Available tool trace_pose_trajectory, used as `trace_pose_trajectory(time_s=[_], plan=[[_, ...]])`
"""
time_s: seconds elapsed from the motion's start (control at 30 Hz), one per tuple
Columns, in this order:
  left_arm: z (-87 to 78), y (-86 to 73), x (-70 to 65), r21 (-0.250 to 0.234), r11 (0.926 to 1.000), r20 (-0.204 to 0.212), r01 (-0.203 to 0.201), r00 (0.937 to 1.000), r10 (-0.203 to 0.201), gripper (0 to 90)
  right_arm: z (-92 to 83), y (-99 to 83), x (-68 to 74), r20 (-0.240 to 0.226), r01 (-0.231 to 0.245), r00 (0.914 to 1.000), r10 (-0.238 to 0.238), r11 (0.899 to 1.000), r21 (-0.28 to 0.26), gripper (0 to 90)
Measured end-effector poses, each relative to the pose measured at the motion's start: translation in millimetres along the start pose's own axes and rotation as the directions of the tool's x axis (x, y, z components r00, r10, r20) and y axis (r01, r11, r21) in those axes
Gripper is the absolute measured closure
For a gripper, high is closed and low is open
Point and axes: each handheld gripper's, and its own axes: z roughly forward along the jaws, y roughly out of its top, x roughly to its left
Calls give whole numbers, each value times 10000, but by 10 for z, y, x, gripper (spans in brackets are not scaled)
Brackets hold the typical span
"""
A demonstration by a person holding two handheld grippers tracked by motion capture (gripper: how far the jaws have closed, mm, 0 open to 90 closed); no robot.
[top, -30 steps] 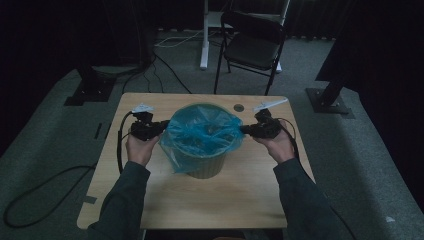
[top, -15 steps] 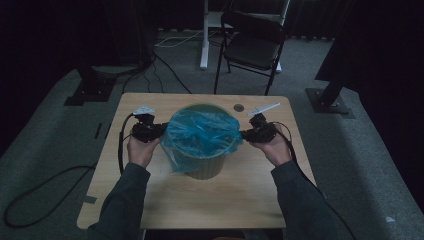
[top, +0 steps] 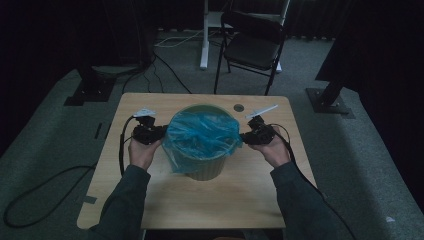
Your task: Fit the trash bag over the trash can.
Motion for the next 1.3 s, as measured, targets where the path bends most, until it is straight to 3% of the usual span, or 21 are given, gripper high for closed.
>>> trace_pose_trajectory(time_s=[0.2, 0.3, 0.5, 0.57, 0.7, 0.87, 1.03, 1.13, 1.3], plan=[[-3, -22, -25, 131, 9996, 198, -242, 9995, 239, 896, -31, -51, -13, -228, 40, 9997, -39, 10000, 46, 900], [45, -23, -23, 360, 9987, 32, -366, 9993, 365, 895, -9, -38, -58, -49, -150, 9999, 149, 9999, -44, 900], [122, -32, 62, 586, 9983, -340, -26, 9994, 46, 874, 78, -19, -121, 193, -326, 9993, 322, 9993, 202, 900], [81, -34, 90, 430, 9990, -378, 112, 9992, -96, 839, 54, -30, -138, 214, -381, 9991, 377, 9992, 146, 872], [-88, -13, 138, -23, 9998, -565, 189, 9982, -190, 765, -125, -51, -142, 365, -341, 9987, 357, 9985, -434, 729], [-301, 43, 178, -559, 9982, -707, 217, 9972, -257, 727, -376, -38, -133, 421, -194, 9988, 242, 9936, -1114, 663], [-406, 103, 121, -913, 9953, -353, -314, 9990, 283, 677, -580, 16, -25, 333, 365, 9990, -311, 9835, -1769, 620], [-423, 148, 38, -884, 9924, -228, -860, 9962, 843, 641, -626, 54, 79, 136, 847, 9964, -836, 9774, -1935, 595], [-392, 220, -59, -757, 9879, 122, -1354, 9905, 1367, 604, -606, 110, 270, -279, 1951, 9785, -2045, 9606, -1980, 578]])
